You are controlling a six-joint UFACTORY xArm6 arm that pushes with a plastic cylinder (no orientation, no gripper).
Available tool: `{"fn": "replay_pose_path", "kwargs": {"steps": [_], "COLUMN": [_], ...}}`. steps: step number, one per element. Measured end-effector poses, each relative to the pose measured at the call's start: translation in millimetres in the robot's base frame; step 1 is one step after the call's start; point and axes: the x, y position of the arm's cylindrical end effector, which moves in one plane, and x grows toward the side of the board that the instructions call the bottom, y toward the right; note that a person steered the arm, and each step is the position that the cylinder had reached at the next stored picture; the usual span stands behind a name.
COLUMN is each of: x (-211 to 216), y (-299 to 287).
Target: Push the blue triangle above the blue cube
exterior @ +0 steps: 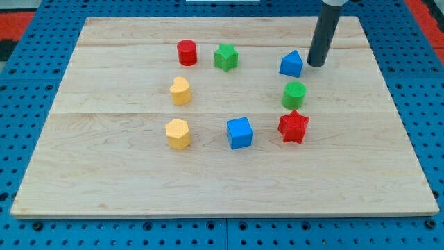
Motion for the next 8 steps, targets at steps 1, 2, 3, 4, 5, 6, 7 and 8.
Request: {"fn": "replay_pose_path", "kwargs": {"steps": [1,2,3,4,5,6,7,8], "x": [-8.0,-8.0,-3.0,14.3,24.3,24.3,38.1,59.6], "y": [-7.7,-27.6,-42.0,-56.1,-75.5,-98.6,-117.7,-135.3]}}
